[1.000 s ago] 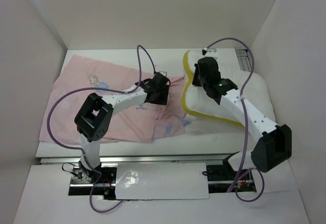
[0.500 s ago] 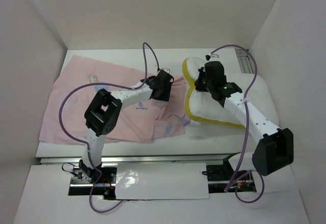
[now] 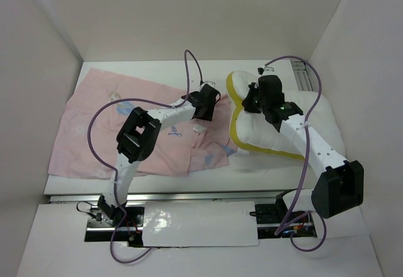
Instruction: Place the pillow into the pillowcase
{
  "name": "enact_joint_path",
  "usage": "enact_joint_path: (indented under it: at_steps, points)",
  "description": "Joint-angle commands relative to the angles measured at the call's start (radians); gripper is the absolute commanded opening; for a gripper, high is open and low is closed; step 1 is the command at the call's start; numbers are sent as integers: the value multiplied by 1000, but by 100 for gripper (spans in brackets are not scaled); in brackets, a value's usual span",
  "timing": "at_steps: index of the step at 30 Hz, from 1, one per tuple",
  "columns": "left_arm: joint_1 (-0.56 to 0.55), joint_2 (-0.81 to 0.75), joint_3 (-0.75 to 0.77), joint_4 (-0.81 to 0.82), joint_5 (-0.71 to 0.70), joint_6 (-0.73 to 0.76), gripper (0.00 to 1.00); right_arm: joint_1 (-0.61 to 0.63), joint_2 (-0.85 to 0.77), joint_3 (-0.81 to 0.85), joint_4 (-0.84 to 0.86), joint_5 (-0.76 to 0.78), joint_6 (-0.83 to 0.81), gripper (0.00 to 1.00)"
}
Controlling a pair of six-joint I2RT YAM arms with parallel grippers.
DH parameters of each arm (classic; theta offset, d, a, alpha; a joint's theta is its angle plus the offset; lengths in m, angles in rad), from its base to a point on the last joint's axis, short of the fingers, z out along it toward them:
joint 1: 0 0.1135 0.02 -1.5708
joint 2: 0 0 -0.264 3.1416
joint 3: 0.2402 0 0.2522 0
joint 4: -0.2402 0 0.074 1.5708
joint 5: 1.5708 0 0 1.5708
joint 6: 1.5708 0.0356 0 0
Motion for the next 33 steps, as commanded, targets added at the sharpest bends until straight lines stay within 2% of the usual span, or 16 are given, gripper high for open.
enact_joint_path:
  at_steps: [1,4,5,7,8,9,11,12,18,23,28,33]
  points:
    - [1,-1,54,37,-60,17,68,-31,-6,-5,34,40,-5,0]
    - [1,8,73,17,-117,17,59,-40,-6,-14,44,40,-5,0]
    - [1,8,95,-5,-131,-1,49,-40,-6,-14,44,40,-14,0]
    - [10,8,105,-37,-152,-12,37,-40,-6,-14,44,40,-14,0]
    - [10,-6,105,-37,-163,-12,26,-40,-6,-14,44,40,-14,0]
    - [21,-6,94,-37,-163,-12,21,-40,-6,-14,44,31,-14,0]
    - [31,-17,94,-37,-172,2,4,-40,-6,-14,44,31,-14,0]
    - [32,-30,94,-37,-172,13,0,-40,-6,-14,44,17,-25,0]
    - [41,-124,76,-46,-108,89,0,16,-15,-14,39,-83,-132,0]
    - [41,-230,54,-78,-19,142,0,110,-46,-28,-27,-277,-227,0]
    - [52,-296,45,-78,72,189,0,191,-55,-80,-18,-452,-298,0]
    - [52,-328,25,-88,109,189,0,285,-21,-69,36,-460,-327,0]
